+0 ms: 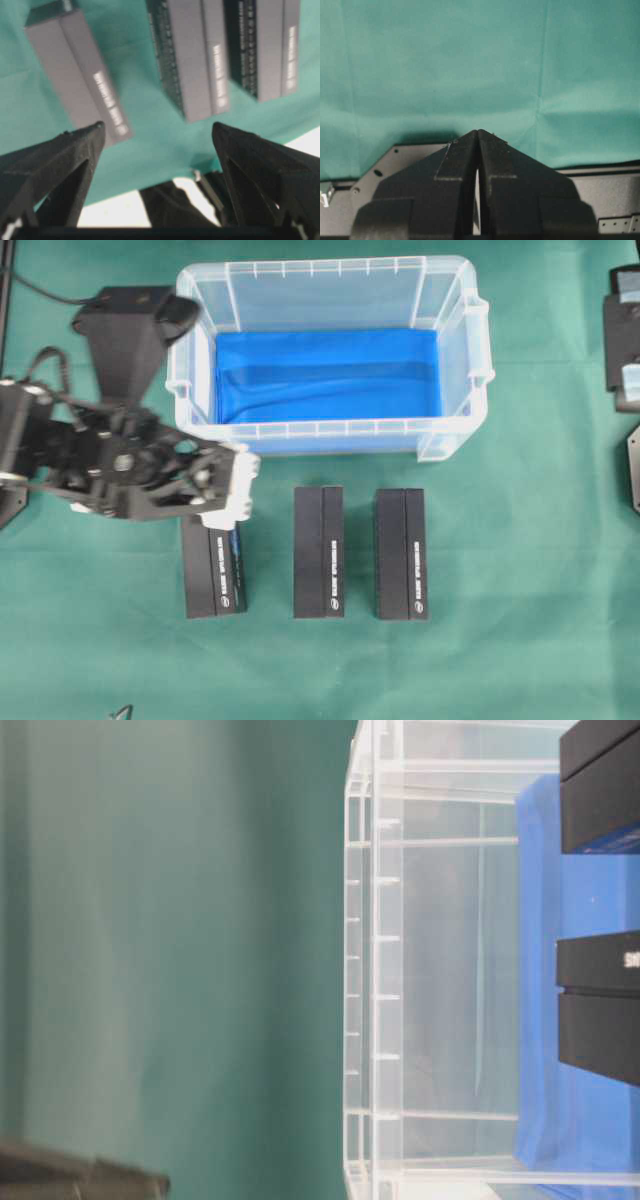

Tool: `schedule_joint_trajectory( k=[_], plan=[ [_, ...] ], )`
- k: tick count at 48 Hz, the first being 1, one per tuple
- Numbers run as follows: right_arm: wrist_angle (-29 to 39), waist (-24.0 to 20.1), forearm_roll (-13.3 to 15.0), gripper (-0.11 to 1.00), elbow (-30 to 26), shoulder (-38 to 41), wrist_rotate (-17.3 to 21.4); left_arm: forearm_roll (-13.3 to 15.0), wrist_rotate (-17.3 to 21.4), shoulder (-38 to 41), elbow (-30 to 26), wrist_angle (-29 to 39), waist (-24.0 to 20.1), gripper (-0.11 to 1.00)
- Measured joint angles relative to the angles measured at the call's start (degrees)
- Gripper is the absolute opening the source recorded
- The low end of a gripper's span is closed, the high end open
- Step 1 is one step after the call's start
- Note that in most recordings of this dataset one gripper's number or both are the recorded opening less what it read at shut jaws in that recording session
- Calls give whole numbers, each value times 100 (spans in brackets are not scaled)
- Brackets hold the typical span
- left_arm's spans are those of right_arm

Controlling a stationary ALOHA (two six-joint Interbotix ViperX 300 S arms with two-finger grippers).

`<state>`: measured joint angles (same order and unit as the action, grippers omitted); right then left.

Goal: Take the box out of the case with the left arm.

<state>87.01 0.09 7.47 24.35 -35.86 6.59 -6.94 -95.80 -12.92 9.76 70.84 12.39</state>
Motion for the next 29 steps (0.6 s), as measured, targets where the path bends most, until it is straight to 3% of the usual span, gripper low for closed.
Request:
schedule_joint_trajectory(
  k=[15, 29],
  plan=[
    [9, 0, 0, 0, 62, 18, 0, 9, -88, -835, 879, -44, 272, 82],
    [0, 0, 0, 0, 105, 9, 0, -62, -220, -1134, 1125, -35, 299, 82]
  ],
)
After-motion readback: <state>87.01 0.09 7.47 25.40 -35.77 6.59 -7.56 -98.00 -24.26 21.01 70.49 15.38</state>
